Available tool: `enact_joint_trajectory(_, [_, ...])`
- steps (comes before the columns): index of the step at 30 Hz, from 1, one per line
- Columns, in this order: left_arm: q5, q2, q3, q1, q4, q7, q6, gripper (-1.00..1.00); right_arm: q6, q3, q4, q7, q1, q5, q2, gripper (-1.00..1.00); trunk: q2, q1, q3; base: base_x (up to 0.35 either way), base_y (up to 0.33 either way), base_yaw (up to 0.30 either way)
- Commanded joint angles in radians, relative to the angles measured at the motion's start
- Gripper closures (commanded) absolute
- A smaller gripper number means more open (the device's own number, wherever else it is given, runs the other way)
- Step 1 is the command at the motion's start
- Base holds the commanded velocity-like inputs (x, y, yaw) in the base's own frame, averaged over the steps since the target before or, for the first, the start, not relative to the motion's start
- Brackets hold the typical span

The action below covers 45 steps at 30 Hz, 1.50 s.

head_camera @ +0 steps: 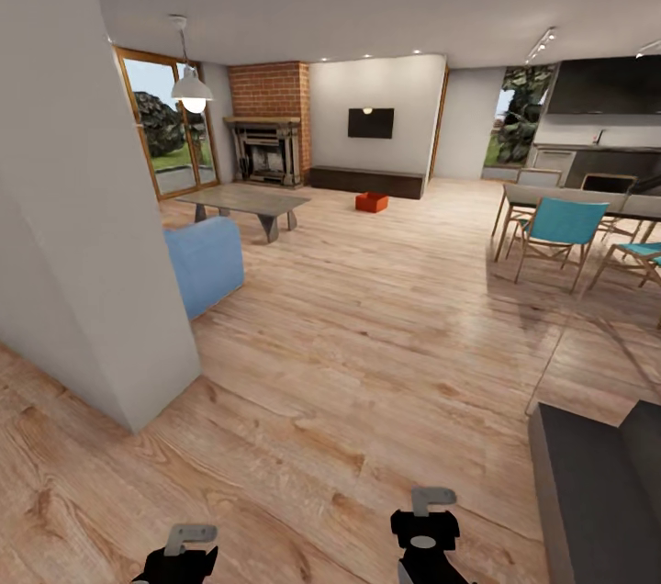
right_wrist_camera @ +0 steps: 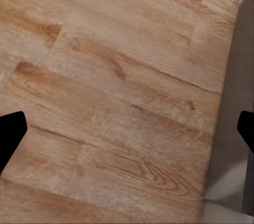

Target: Move the two storage containers from the living room to the garage. In the garage, place one container on the floor and stack the other container on top of it (either order is fine).

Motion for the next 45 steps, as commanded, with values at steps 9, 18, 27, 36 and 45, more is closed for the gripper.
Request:
enact_joint_trajectory(9, [0.010, 0.001, -0.006, -0.001, 0.000, -0.001, -0.004, -1.00, 0.010, 0.005, -0.002, -0.006, 0.000, 0.005, 0.000, -1.00, -0.001, 0.001, 0.013, 0.268, 0.000, 0.000])
enact_joint_trajectory(18, [0.010, 0.001, -0.006, -0.001, 0.000, -0.001, -0.004, -1.00, 0.010, 0.005, -0.001, -0.006, 0.000, 0.005, 0.000, -1.00, -0.001, 0.001, 0.027, 0.268, 0.000, 0.000])
enact_joint_trajectory(27, [0.011, 0.001, -0.006, -0.001, -0.001, -0.001, -0.004, -1.00, 0.010, 0.005, -0.002, -0.006, 0.000, 0.005, 0.000, -1.00, -0.001, 0.001, 0.029, 0.268, 0.000, 0.000])
enact_joint_trajectory(36, [0.011, 0.001, -0.006, -0.001, -0.001, -0.001, -0.024, -1.00, 0.010, 0.005, -0.002, -0.006, 0.000, 0.005, 0.001, -1.00, -0.001, 0.001, 0.029, 0.302, -0.001, 0.000])
enact_joint_trajectory(45, [0.010, 0.001, -0.006, -0.001, 0.000, -0.001, -0.026, -1.00, 0.010, 0.005, -0.001, -0.006, 0.000, 0.005, 0.001, -1.00, -0.001, 0.001, 0.029, 0.316, -0.112, 0.000])
